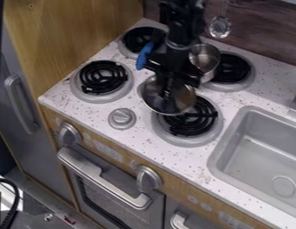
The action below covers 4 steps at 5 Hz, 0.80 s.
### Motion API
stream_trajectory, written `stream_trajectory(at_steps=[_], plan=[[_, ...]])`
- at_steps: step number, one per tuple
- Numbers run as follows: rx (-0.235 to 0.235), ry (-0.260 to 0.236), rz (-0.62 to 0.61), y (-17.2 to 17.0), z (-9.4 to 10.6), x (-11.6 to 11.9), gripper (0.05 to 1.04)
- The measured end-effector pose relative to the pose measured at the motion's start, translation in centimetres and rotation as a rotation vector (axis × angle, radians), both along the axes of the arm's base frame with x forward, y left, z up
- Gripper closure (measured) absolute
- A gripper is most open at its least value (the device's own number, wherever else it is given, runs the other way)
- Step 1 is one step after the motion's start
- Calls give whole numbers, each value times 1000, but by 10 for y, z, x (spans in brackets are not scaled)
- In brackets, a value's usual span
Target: Move the pot lid to the bottom left burner
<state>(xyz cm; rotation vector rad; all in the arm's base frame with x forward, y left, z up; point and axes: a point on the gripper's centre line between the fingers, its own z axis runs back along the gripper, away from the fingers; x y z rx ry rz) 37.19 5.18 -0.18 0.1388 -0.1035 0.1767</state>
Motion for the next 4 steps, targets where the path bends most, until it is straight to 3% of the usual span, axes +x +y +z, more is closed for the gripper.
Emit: stream_trajectory(at_steps=[1, 2, 3, 4], plan=[[-39, 2, 85, 33, -10, 12, 812], [-72, 0, 172, 64, -28, 9, 812], [-86, 18, 251, 91, -39, -4, 812], [-85, 4, 303, 111, -39, -10, 812]])
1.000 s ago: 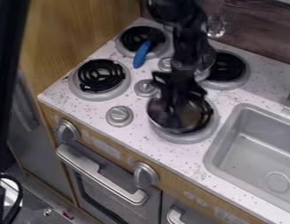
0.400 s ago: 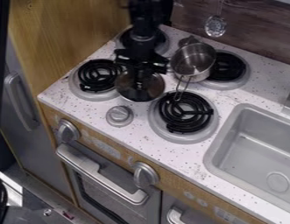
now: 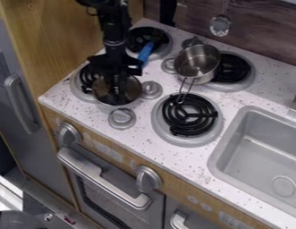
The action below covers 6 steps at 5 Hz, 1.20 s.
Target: Move the pot lid to the bottom left burner
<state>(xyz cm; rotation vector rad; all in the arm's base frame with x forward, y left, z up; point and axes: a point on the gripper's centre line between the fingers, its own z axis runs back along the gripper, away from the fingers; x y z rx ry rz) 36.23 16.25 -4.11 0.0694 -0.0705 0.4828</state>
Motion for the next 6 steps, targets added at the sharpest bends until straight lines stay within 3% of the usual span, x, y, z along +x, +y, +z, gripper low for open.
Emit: stream_trajectory(at_steps=[2, 3, 5, 6], plan=[[0, -91, 83, 25, -2, 13, 812], [8, -122, 67, 34, -1, 33, 813], [62, -119, 53, 47, -1, 41, 774], [80, -101, 39, 46, -1, 29, 478]])
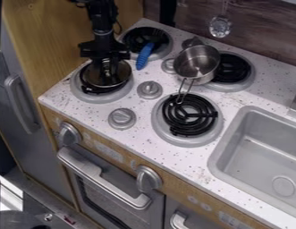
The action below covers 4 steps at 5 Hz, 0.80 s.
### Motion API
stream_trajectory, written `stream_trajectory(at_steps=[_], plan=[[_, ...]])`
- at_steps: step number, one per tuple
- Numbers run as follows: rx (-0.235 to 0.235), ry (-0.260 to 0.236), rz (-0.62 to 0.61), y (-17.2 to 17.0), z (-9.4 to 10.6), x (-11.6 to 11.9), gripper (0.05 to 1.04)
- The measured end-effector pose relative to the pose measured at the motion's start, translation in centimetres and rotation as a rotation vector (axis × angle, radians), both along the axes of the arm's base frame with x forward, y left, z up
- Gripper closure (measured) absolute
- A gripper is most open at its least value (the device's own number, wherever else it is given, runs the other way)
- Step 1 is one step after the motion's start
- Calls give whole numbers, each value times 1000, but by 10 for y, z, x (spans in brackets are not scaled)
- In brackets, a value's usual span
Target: Move the pot lid to the bottom left burner
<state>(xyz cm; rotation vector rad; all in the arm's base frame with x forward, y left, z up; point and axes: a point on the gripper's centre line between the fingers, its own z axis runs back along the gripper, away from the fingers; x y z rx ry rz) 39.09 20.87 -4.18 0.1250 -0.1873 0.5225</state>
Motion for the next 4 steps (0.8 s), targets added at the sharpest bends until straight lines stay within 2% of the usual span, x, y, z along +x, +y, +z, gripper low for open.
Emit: stream_trajectory(at_steps=[1, 2, 3, 4], plan=[[2, -59, -54, -10, 15, 2, 186], [21, -130, -189, -30, 48, 15, 85], [4, -125, -325, -67, 55, 18, 85], [-15, -87, -413, -87, 53, 11, 85]])
